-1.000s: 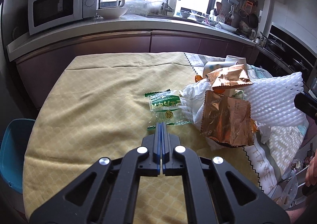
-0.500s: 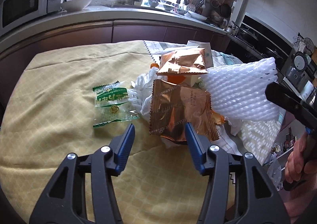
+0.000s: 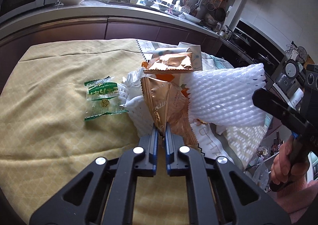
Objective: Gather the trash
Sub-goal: 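Grasp the copper wrapper with the left tool while the right tool grasps the white foam net, then carry both items to the blue bin and open both tools to drop them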
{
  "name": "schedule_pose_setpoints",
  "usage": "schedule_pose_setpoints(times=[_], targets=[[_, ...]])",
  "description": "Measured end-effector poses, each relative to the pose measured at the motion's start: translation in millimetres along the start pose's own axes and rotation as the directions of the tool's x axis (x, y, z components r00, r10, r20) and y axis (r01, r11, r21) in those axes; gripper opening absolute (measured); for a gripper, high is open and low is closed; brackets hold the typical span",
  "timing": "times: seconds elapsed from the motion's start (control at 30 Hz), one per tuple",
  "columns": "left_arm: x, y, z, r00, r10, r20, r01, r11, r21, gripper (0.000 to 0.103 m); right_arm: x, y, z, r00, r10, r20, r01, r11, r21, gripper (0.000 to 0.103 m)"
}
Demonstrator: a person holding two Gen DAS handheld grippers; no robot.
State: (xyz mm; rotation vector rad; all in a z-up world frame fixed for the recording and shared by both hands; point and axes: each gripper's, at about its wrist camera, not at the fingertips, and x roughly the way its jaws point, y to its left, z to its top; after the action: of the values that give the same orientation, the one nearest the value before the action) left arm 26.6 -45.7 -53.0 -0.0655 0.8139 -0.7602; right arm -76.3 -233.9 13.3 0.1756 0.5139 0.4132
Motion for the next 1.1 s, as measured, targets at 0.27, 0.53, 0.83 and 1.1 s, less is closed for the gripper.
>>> schedule_pose_setpoints(times=[0.27,0.53,0.83,1.1], targets=[[-65.9,24.7,-15.9,0.997,-0.018,0.08,0.021,0.999,-0.034,0.006,-12.7,19.3,16.6,0.994,0.095,0.047,-0.094,0.995,-0.021,0.012],[-122.8,64.7,-25.1,0.982,0.085,0.17,-0.063,0.989,-0.131,0.006,17.2,42.7,32.1,0.98,0.195,0.044,-0.194,0.981,-0.023,0.012],[-180.1,115.8,-37.0,0.936,0.278,0.217,-0.223,0.943,-0.247,0.006,77.8,87.7,57.0,0.935,0.355,-0.012,-0.355,0.934,-0.043,0.011],[-228.8,175.9,-53.3,0.859,0.474,0.196,-0.382,0.846,-0.372,0.006,151.3,147.7,74.9,0.862,0.499,-0.085,-0.504,0.862,-0.046,0.011]])
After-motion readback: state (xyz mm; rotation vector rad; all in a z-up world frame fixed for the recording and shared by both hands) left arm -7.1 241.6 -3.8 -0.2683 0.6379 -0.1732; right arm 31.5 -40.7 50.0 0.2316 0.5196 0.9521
